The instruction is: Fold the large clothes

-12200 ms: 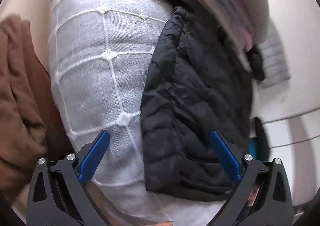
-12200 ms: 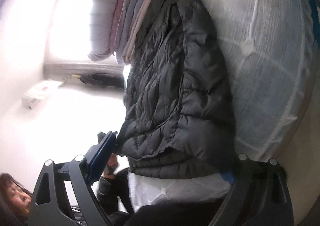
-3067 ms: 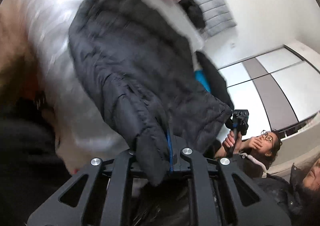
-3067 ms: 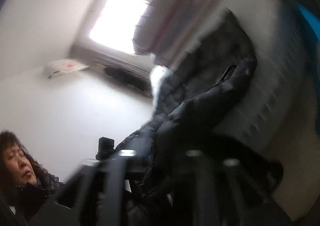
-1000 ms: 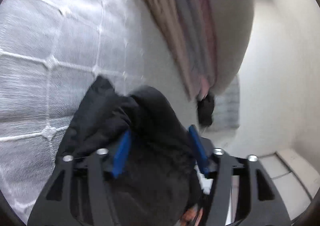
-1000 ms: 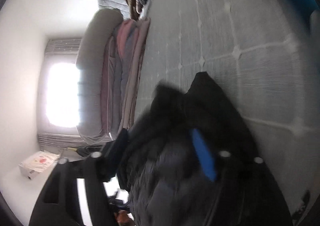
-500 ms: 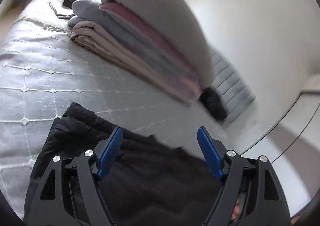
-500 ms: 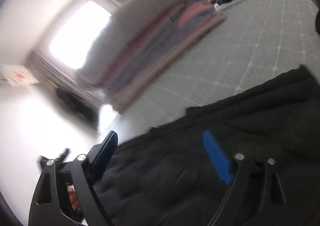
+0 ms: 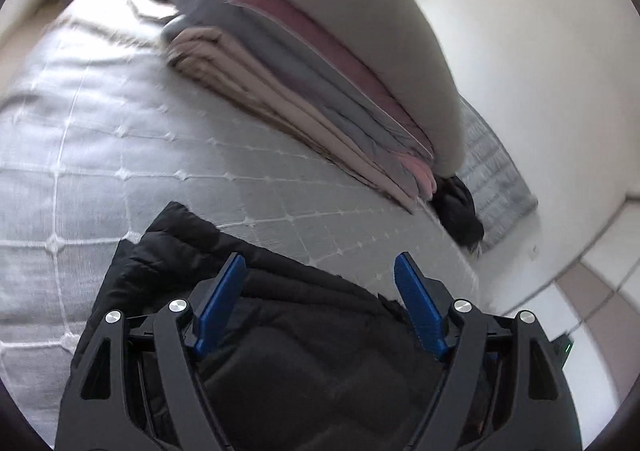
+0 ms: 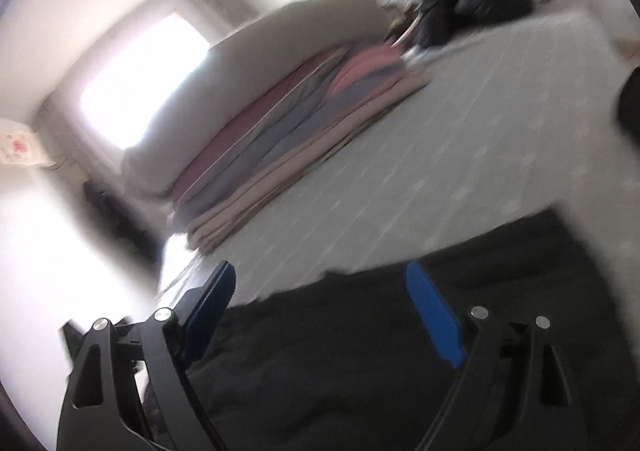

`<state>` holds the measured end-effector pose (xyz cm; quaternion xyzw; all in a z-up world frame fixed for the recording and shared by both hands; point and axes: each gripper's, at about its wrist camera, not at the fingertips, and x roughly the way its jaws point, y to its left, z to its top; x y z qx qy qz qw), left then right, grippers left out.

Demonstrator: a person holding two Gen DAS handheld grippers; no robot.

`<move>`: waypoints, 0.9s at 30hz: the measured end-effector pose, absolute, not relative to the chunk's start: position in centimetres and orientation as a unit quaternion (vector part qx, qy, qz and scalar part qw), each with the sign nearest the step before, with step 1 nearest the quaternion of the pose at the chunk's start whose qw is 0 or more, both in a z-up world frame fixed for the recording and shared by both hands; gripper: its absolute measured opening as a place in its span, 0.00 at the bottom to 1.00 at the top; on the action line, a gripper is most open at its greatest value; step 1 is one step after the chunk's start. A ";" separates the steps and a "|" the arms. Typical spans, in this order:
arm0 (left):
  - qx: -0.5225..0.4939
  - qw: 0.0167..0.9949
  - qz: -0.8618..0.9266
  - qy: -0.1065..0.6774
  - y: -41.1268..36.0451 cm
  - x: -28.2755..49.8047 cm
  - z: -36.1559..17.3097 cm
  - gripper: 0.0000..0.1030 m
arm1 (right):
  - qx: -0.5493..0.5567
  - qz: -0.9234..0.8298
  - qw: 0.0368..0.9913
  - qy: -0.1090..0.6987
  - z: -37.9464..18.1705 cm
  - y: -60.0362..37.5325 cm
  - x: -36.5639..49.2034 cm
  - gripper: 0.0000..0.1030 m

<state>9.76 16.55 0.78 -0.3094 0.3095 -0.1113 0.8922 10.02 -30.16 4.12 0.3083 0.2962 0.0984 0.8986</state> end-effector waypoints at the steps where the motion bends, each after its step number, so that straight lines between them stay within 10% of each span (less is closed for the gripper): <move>1: -0.299 0.893 -0.111 0.318 16.3 10.1 0.2 0.71 | 0.311 0.079 0.898 0.300 3.6 -31.2 9.8 0.84; 7: -0.318 0.867 -0.098 0.370 17.0 11.7 -3.3 0.70 | 0.350 0.018 0.866 0.356 -1.6 -35.1 10.4 0.84; 13: -0.312 0.887 -0.136 0.311 16.3 8.0 1.3 0.71 | 0.154 0.115 0.920 0.343 5.3 -24.0 8.0 0.84; 19: -0.274 0.878 -0.152 0.363 14.4 8.1 -1.2 0.71 | -0.055 0.107 0.886 0.448 -1.0 -13.6 10.0 0.88; 27: -0.321 0.863 -0.134 0.367 17.5 8.0 -1.3 0.71 | 0.081 0.108 0.891 0.434 2.8 -19.0 7.9 0.91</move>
